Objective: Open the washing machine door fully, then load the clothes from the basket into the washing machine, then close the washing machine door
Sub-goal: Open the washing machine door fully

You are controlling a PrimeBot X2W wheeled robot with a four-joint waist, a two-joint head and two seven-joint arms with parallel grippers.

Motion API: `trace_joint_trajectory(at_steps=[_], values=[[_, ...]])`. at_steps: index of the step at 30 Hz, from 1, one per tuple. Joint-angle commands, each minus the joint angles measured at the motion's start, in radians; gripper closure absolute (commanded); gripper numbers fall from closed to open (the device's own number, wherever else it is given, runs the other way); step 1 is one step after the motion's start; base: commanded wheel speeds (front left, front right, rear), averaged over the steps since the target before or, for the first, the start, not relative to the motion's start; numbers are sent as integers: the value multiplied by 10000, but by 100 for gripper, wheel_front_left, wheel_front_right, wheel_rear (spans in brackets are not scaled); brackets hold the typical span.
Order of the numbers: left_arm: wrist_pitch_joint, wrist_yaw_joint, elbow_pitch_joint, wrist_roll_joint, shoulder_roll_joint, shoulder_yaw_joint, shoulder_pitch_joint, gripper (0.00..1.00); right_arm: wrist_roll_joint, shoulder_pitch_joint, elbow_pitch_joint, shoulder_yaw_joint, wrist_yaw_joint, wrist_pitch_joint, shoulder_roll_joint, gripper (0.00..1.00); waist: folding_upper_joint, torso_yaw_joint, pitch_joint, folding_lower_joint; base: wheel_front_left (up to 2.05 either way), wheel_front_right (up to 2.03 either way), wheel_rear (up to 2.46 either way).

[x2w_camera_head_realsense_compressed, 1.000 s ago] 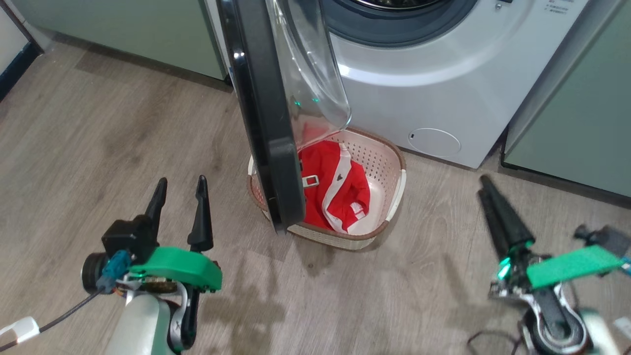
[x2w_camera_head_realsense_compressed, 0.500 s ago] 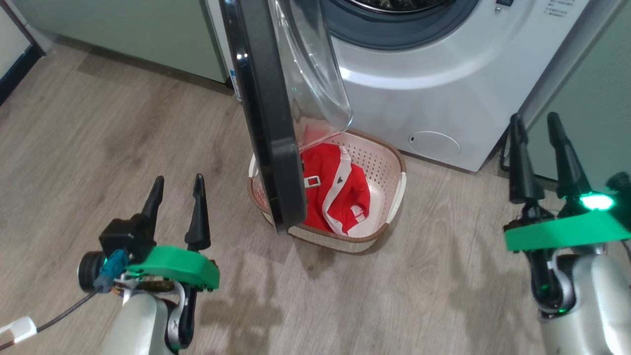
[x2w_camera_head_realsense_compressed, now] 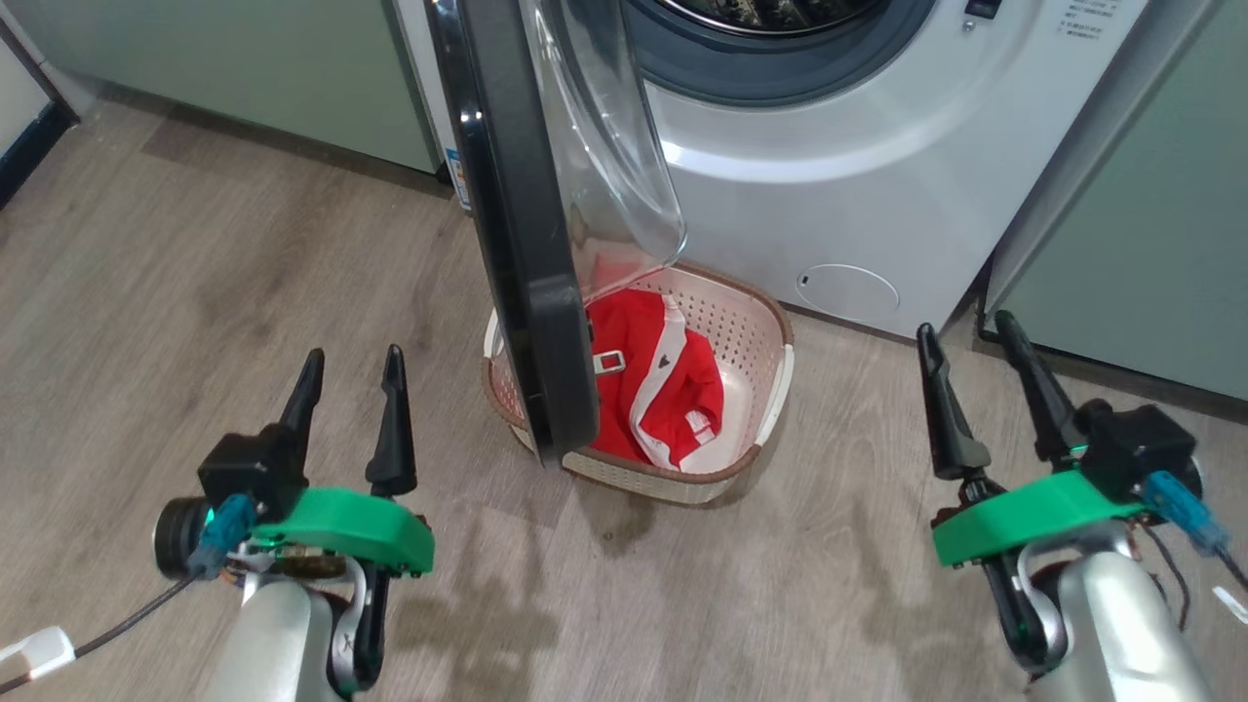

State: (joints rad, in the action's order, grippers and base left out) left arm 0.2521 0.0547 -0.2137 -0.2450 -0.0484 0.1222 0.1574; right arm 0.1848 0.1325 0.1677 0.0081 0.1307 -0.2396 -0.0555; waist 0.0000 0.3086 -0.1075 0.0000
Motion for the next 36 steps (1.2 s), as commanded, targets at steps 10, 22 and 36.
trace_joint_trajectory(at_steps=[10,22,36], values=[[97,-52,297,154,-155,-226,118,0,-49,916,529,396,0,-192,51,0,0,32,-2,0,0,0,0],[97,-43,253,148,-155,-137,60,0,-102,956,769,380,0,-217,52,0,0,64,61,0,0,0,0],[97,12,674,274,-247,-310,427,100,-43,924,795,363,0,-221,52,0,0,93,-17,0,0,0,0]])
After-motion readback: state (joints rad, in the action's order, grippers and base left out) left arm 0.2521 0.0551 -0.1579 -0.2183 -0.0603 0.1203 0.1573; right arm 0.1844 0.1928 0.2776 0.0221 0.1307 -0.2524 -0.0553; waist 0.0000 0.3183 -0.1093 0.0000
